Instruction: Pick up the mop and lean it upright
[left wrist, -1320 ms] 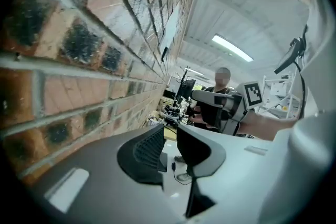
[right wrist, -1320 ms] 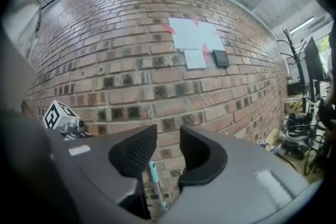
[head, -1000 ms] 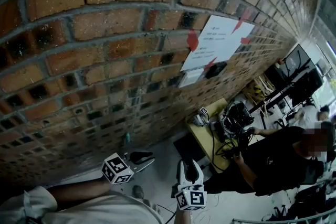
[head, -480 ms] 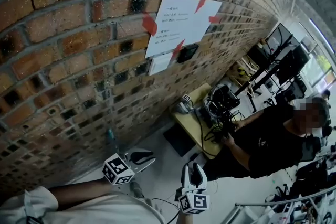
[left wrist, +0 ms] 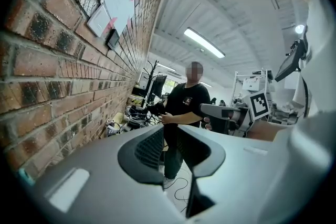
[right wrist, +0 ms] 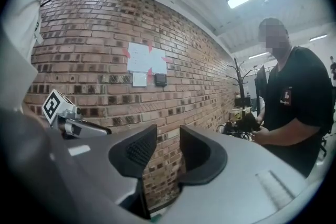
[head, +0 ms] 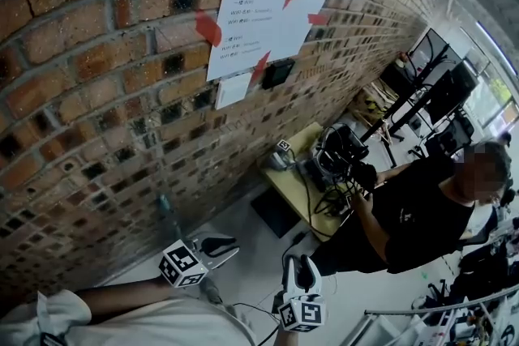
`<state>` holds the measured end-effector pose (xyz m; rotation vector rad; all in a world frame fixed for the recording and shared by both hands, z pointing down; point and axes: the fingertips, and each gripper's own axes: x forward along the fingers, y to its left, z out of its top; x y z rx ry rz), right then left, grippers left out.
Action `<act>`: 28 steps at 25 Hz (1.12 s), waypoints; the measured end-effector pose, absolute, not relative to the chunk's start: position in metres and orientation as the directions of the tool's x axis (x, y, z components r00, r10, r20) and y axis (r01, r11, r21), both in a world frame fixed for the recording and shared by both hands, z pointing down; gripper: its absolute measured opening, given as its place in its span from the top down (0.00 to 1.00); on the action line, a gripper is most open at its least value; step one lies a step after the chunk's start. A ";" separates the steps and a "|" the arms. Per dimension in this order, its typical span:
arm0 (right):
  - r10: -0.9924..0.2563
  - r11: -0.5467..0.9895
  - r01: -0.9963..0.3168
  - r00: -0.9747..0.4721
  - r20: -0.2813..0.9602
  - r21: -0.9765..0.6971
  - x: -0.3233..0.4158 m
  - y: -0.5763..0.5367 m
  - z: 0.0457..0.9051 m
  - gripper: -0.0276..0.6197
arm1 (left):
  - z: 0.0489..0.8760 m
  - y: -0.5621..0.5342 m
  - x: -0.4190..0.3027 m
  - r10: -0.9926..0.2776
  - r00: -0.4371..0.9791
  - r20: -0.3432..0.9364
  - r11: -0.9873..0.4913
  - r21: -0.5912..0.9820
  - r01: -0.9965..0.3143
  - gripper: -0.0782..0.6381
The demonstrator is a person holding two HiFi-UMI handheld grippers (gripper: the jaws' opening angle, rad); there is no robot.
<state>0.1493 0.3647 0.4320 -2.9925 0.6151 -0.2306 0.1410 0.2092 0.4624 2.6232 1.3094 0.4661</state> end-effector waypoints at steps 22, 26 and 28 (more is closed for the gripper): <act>-0.514 -0.856 -0.495 0.845 0.149 -0.147 0.183 0.379 0.453 0.76 | 0.476 0.235 0.155 0.736 0.625 0.259 -0.677 0.266 0.686 0.76; -0.540 -0.840 -0.520 0.827 0.156 -0.155 0.193 0.381 0.459 0.76 | 0.478 0.239 0.158 0.721 0.640 0.266 -0.693 0.259 0.673 0.77; -0.554 -0.831 -0.534 0.817 0.157 -0.155 0.198 0.381 0.459 0.76 | 0.478 0.238 0.160 0.710 0.650 0.271 -0.704 0.255 0.662 0.77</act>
